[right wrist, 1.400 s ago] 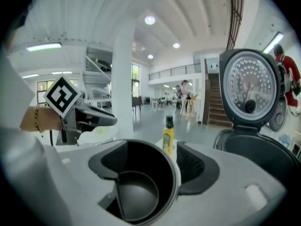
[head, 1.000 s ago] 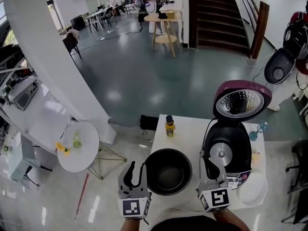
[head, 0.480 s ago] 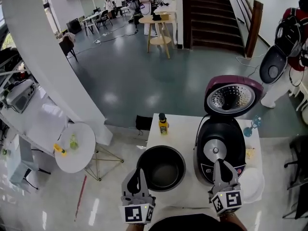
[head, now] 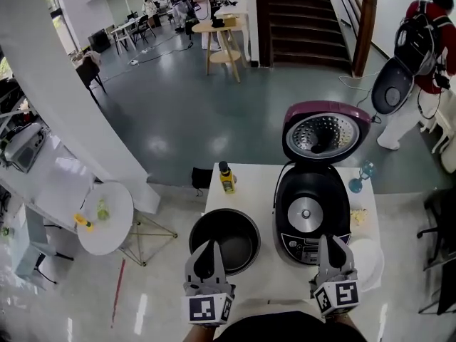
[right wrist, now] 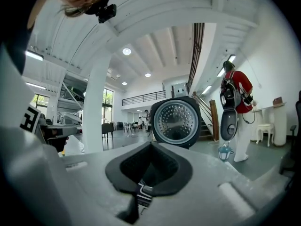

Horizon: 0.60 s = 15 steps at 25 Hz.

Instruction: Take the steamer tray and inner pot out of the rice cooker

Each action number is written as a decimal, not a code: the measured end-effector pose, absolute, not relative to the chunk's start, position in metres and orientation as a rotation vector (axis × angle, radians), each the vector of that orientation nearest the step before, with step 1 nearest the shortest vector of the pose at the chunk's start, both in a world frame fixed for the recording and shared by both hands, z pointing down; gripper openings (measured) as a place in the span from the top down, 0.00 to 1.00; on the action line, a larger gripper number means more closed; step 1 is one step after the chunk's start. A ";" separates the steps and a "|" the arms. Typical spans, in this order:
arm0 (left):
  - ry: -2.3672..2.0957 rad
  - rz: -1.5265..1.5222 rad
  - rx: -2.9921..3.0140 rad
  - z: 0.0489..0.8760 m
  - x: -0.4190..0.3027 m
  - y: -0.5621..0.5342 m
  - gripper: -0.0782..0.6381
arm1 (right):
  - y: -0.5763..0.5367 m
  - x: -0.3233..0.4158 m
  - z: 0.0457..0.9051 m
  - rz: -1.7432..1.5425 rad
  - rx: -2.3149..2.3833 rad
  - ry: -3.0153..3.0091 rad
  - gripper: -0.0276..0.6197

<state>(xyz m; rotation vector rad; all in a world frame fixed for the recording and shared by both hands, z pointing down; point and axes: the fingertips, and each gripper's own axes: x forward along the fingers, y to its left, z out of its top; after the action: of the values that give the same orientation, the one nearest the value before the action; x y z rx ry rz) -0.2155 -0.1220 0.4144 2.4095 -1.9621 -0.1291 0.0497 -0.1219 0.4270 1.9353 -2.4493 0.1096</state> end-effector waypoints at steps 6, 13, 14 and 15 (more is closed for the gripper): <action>-1.989 -0.066 2.383 0.420 -0.210 -0.119 0.89 | -0.118 0.061 0.422 0.045 1.936 -2.429 0.96; -1.947 -0.137 2.430 0.414 -0.207 -0.118 0.89 | -0.127 0.068 0.426 0.147 1.944 -2.469 0.96; -1.936 -0.162 2.441 0.411 -0.206 -0.118 0.89 | -0.129 0.068 0.426 0.148 1.941 -2.472 0.96; -1.931 -0.169 2.446 0.410 -0.206 -0.118 0.89 | -0.130 0.069 0.426 0.146 1.938 -2.473 0.96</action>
<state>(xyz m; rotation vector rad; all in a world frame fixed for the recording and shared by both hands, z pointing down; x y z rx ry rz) -0.2059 -0.1176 0.4101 2.4464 -1.9312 -0.1692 0.0686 -0.1301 0.4264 1.9380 -2.4728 0.1458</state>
